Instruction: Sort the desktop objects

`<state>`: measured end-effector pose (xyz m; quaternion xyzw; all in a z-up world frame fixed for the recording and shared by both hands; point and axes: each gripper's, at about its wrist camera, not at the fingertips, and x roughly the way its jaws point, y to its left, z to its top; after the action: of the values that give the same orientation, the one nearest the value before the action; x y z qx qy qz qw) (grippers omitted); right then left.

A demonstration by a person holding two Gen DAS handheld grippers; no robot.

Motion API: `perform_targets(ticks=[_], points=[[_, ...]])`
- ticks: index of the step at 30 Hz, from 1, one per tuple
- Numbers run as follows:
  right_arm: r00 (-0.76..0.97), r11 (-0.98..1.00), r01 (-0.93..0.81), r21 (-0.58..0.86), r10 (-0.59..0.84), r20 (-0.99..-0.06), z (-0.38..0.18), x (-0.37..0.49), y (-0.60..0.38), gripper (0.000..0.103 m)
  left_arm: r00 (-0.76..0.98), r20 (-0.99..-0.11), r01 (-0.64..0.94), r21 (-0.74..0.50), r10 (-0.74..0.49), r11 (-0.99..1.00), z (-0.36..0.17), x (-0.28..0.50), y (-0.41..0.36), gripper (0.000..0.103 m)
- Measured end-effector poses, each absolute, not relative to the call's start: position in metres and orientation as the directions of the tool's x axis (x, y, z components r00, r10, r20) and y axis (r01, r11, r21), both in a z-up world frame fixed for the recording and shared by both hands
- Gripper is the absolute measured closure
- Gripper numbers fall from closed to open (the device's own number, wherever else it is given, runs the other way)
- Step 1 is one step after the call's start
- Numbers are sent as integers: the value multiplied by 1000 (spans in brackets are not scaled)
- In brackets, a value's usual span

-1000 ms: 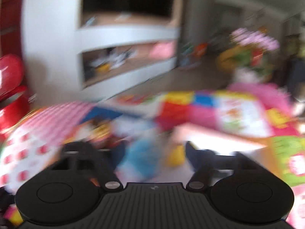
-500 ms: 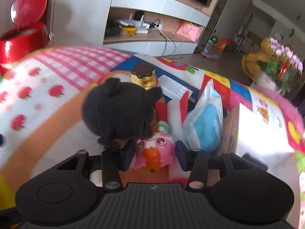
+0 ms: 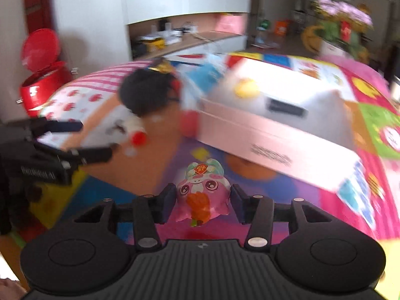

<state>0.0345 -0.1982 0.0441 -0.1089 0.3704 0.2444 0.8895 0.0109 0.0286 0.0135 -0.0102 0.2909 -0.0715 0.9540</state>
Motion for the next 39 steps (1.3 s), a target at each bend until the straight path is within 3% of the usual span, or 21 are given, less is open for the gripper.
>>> perform_targets(ticks=[1,3,6,9,11,15,19,22,31,33,34,35,39], points=[[624,871,-491,-24,332,-708,41,32,-205,51,820,-555,142,-38,-139,989,13,18,24,0],[662,895,-444,-45,294,-689,36,25,-216,33,818,-562,147,-3,-123,989,13,28,18,0],[685,916,-401,-5,297,-666,33,13,-231,18,812,-576,145,37,-98,989,9,41,15,0],[681,926,-377,32,300,-667,24,2,-240,14,803,-589,157,63,-91,986,3,48,11,3],[676,930,-365,36,292,-676,17,-3,-242,13,794,-600,170,68,-96,983,1,49,10,17],[664,936,-343,76,299,-686,7,-5,-241,4,779,-619,177,59,-103,983,-5,54,8,23],[669,943,-317,104,300,-680,5,-6,-239,0,780,-616,178,48,-111,983,-2,56,5,44],[676,944,-321,81,288,-679,3,-9,-236,0,778,-615,202,50,-129,978,-3,53,-2,50],[669,952,-302,50,249,-700,3,-6,-229,0,736,-630,291,-38,-249,956,-1,17,-24,48],[673,949,-315,18,237,-700,2,-8,-226,0,732,-633,294,-41,-252,955,-2,10,-28,35],[674,947,-320,16,240,-699,2,-8,-227,0,730,-637,287,-45,-248,957,-2,8,-28,19],[670,946,-324,17,242,-702,3,-8,-227,0,729,-640,277,-50,-244,960,-3,6,-28,10],[699,946,-323,35,263,-665,13,-6,-231,1,730,-644,244,-68,-229,967,-5,3,-23,7]])
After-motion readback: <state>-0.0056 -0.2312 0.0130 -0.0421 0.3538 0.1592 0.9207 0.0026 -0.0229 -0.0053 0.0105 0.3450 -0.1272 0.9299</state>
